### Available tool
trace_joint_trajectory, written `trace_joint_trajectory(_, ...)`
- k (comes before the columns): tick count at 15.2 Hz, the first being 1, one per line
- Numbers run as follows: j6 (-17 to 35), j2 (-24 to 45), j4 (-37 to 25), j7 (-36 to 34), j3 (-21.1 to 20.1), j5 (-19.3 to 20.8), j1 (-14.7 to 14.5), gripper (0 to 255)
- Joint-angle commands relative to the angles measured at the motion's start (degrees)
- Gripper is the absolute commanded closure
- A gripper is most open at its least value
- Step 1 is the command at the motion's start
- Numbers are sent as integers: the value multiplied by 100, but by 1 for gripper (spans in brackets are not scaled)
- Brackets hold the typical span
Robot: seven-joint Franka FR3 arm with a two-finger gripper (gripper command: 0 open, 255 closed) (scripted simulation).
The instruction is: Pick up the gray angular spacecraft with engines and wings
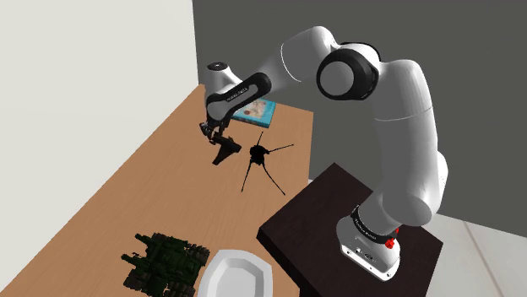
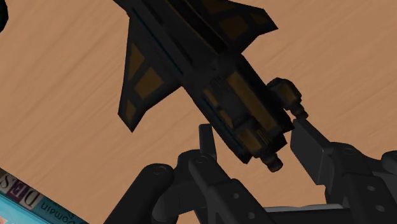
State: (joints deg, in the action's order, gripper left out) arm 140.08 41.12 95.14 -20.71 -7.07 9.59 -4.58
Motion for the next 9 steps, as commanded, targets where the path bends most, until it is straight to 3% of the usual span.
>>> trace_joint_trajectory(1,-104,-106,2,20,-16,-19,15,255)
trace_joint_trajectory(9,-408,-424,16,62,-63,-74,46,255)
